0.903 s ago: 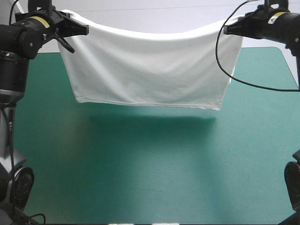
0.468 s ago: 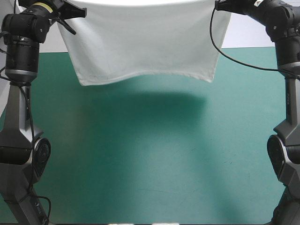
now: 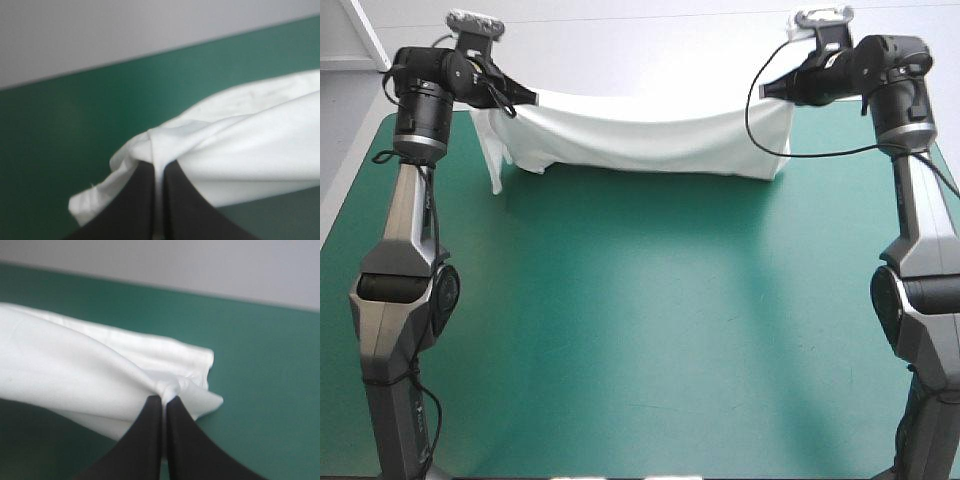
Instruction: Fold the cloth
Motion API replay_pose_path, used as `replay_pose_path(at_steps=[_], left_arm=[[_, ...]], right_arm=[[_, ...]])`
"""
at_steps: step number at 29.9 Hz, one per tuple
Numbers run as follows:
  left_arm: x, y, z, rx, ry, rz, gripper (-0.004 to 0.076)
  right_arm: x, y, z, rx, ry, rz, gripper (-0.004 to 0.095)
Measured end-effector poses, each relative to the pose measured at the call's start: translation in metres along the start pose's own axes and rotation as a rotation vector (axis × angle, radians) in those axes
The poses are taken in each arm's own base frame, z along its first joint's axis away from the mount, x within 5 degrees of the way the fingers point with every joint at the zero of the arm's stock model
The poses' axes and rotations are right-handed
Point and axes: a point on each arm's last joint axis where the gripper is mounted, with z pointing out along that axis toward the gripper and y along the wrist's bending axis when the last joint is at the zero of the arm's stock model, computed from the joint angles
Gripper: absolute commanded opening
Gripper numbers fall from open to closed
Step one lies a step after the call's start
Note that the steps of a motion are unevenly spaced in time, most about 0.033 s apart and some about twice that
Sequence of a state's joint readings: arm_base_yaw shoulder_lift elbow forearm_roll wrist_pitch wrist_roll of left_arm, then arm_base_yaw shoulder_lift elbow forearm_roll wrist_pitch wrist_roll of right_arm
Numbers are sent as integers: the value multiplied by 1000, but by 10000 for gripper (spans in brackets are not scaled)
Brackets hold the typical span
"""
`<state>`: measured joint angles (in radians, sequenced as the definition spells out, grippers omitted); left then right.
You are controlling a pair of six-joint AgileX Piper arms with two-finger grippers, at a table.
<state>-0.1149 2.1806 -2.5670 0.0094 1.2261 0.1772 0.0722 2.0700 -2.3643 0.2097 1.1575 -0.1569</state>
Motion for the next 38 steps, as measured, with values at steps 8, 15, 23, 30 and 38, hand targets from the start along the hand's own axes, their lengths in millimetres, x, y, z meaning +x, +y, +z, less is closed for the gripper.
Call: replay_pose_path(at_steps=[8, 15, 23, 30, 38], left_arm=[[51, -26, 68, 161, 285, 5, -8], [113, -42, 49, 170, 522, 37, -8], [199, -55, -13, 186, 710, -12, -8], [252, -63, -47, 202, 804, -24, -8], [274, -66, -57, 207, 846, -34, 27]], right_arm=[[63, -6, 56, -31, 352, 46, -18], [110, -3, 38, -15, 503, 46, -19], [161, 10, -11, -20, 598, 69, -19], [220, 17, -18, -44, 751, 107, -19], [270, 23, -20, -77, 850, 127, 42]])
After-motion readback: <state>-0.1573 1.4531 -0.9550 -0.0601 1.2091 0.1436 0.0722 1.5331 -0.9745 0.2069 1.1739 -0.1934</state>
